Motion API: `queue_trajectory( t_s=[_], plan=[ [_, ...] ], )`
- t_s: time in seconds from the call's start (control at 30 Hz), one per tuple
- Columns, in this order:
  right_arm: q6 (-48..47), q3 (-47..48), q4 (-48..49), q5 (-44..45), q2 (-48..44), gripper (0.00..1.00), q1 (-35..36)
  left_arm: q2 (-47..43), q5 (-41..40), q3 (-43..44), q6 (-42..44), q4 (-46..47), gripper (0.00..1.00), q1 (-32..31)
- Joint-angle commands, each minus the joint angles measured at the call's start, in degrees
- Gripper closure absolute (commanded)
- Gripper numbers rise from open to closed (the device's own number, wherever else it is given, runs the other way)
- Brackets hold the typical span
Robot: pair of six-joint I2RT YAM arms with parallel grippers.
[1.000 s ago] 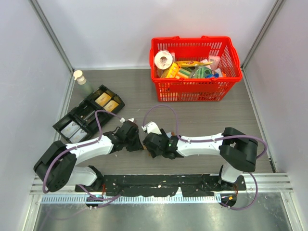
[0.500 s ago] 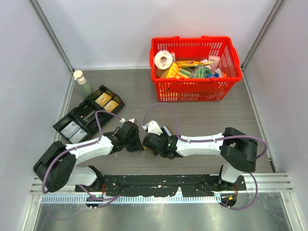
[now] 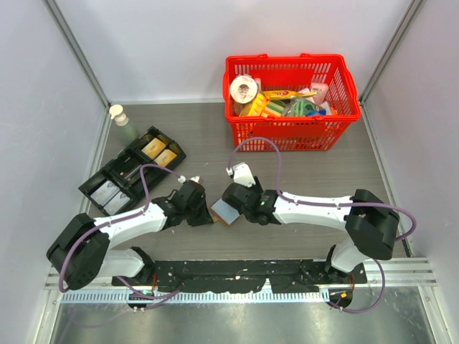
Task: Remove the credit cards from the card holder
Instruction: Remove the credit card from the card holder.
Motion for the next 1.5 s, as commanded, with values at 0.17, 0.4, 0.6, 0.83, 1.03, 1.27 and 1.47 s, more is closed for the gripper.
queue_trajectory(
  t_s=[0.17, 0.4, 0.6, 0.83, 1.03, 1.27, 1.47],
  plan=[
    [-1.45, 0.23, -3.03, -3.36, -0.64, 0.44, -8.32, -4.28, -4.54, -1.78, 1.6, -6.05, 1.0, -0.1],
    [-1.28, -2.84, 3.1, -13.02, -5.99, 0.54, -8.59, -4.02, -11.58, 2.69, 5.2, -10.62, 0.89, 1.3],
    [0.39, -7.06, 12.51, -25.23, -9.16, 0.64, -10.08, -4.46, -15.09, 12.0, 7.49, -14.66, 0.55, 1.48],
    [2.41, -11.36, 21.13, -31.49, -7.93, 0.78, -12.37, -6.74, -9.58, 17.11, 5.92, -13.8, 0.35, 1.39],
    [4.08, -15.49, 27.55, -36.23, -6.26, 0.84, -15.18, -5.61, -1.84, 14.14, 1.52, -4.58, 0.41, 0.51],
    [6.36, -19.98, 33.09, -41.16, -4.68, 0.86, -17.03, 0.54, 3.88, 10.44, -3.58, 4.65, 0.46, -0.63],
    [8.3, -24.19, 35.2, -41.34, -4.33, 0.87, -18.35, 5.64, 3.89, 8.24, -7.88, 11.25, 0.47, -1.42]
  ],
)
